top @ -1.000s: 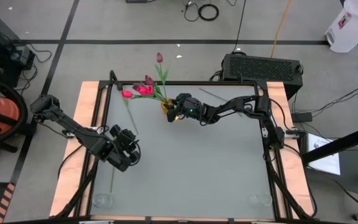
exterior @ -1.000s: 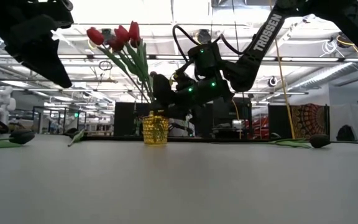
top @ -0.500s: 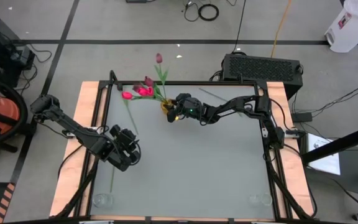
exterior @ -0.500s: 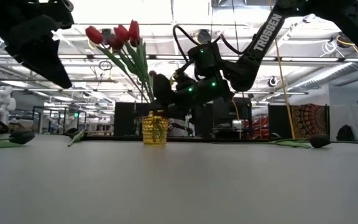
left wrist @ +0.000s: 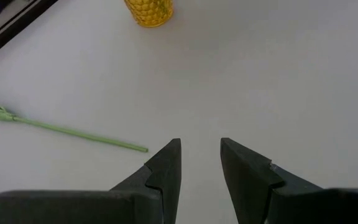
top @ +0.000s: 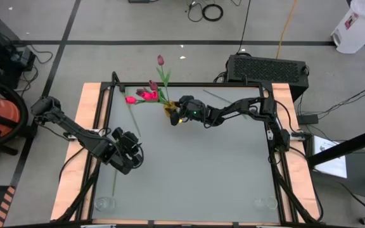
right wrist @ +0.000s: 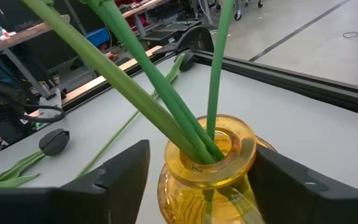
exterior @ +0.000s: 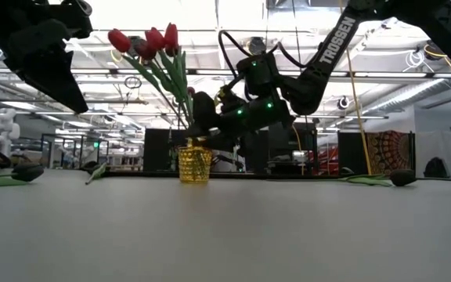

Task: Sort flowers into vase by color
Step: Move the yellow vase to the top of the table

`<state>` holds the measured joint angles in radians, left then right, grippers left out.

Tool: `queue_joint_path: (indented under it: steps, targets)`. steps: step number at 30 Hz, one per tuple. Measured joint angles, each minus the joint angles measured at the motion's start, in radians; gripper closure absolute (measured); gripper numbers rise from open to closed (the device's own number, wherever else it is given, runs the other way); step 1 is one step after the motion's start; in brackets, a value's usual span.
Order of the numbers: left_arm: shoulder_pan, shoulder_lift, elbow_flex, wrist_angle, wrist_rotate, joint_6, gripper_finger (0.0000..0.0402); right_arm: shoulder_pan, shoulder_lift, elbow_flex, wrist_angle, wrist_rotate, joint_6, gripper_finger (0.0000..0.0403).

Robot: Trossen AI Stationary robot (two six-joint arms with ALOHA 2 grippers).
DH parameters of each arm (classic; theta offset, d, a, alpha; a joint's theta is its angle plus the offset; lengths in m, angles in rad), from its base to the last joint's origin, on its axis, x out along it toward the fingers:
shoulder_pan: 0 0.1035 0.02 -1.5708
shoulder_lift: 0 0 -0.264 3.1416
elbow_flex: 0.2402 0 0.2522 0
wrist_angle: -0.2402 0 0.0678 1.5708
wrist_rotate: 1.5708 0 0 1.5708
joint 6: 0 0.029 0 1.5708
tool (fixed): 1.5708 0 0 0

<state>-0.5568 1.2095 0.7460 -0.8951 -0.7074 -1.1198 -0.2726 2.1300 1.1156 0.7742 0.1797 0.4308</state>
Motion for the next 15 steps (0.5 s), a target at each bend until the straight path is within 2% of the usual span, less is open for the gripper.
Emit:
queue_joint_path:
  steps: [8,15]
  targets:
    - [0.000,0.000,0.000,0.000,0.016,0.000,0.0281,0.000,0.000,0.000,0.000,0.000,-0.004,0.0102]
    - [0.000,0.000,0.000,0.000,0.025,0.000,0.0281,0.000,0.000,0.000,0.000,-0.005,-0.005,0.0082]
